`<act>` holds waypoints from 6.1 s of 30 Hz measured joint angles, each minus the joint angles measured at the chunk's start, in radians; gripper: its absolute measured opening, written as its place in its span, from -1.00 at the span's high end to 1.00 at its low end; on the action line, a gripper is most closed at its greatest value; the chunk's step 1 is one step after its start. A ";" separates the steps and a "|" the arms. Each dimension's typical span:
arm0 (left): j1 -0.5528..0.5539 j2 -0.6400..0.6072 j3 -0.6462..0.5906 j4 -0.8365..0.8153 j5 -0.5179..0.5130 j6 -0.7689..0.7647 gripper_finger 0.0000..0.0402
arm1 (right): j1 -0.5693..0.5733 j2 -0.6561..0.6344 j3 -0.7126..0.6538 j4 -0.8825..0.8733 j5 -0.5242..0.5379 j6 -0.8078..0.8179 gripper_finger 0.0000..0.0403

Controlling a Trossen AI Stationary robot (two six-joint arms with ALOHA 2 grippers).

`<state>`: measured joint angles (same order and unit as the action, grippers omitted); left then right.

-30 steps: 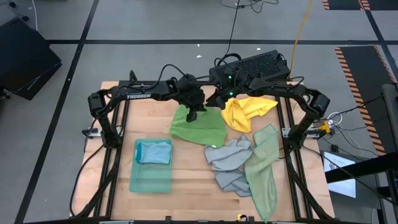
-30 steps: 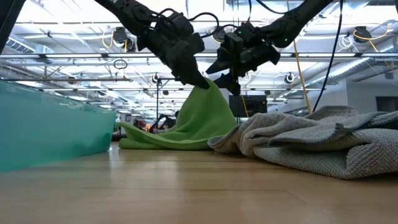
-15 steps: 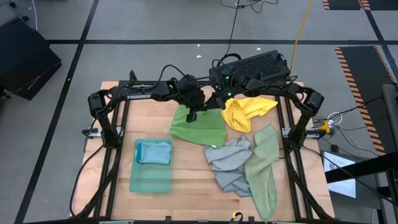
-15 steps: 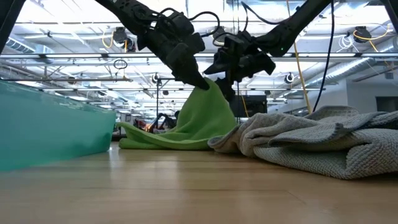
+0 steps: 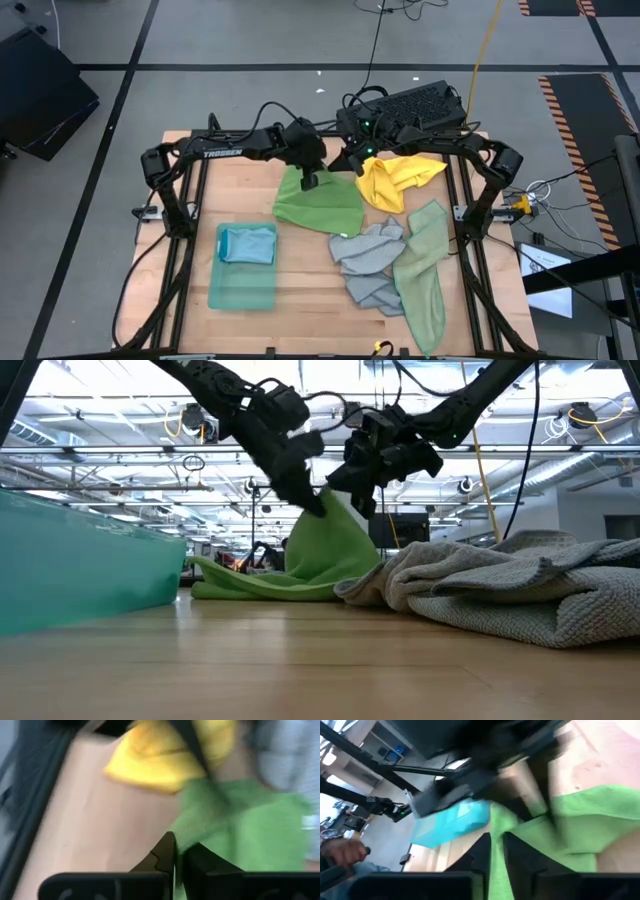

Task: Fold microfiber towels
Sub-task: Fold the green microfiber cloth

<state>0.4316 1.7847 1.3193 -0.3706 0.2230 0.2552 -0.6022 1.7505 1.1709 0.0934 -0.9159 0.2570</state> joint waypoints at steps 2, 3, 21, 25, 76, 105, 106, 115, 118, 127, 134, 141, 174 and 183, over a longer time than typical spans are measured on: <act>0.009 0.000 0.000 -0.015 -0.038 -0.034 0.87 | 0.000 -0.003 0.000 0.000 -0.002 0.003 0.88; 0.014 0.000 0.000 -0.022 -0.041 -0.046 0.87 | 0.000 -0.004 0.000 0.000 -0.001 0.003 0.90; -0.003 0.000 0.000 -0.031 -0.041 0.063 0.87 | 0.019 -0.050 0.000 -0.017 0.288 -0.015 0.42; -0.002 0.000 0.000 -0.029 -0.041 0.057 0.87 | 0.029 -0.048 0.000 -0.015 0.290 -0.051 0.20; 0.280 0.001 0.000 -0.317 -0.023 -0.048 0.23 | 0.169 -0.144 0.000 -0.279 0.478 -0.133 1.00; 0.187 0.128 -0.001 -0.142 0.036 0.672 0.03 | 0.264 -0.144 0.000 -0.364 0.498 -0.121 1.00; 0.190 0.130 0.000 -0.132 0.036 0.671 0.06 | 0.264 -0.144 0.000 -0.362 0.498 -0.123 1.00; 0.198 0.190 0.000 -0.132 0.035 0.677 0.29 | 0.264 -0.144 0.000 -0.361 0.496 -0.131 1.00; 0.198 0.189 0.000 -0.134 0.008 0.650 0.52 | 0.264 -0.144 0.000 -0.361 0.496 -0.131 1.00; 0.201 0.055 0.001 -0.277 -0.182 0.401 0.95 | 0.249 -0.144 0.000 -0.348 0.576 -0.024 1.00; 0.192 0.001 0.001 -0.375 -0.256 -0.048 0.93 | 0.175 -0.144 0.000 -0.339 0.723 0.075 1.00; 0.140 0.001 0.001 -0.388 -0.002 -0.216 0.87 | 0.108 -0.144 0.000 -0.293 0.733 0.030 1.00; 0.382 0.029 -0.081 -0.406 0.035 0.394 0.06 | 0.100 -0.144 0.000 -0.316 0.707 -0.142 1.00; 0.432 0.029 -0.081 -0.394 0.164 0.477 -0.26 | 0.100 -0.144 0.000 -0.316 0.696 -0.147 1.00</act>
<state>0.8634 1.8137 1.2385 -0.7647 0.3867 0.7318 -0.5026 1.6062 1.1709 -0.2226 -0.2199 0.1104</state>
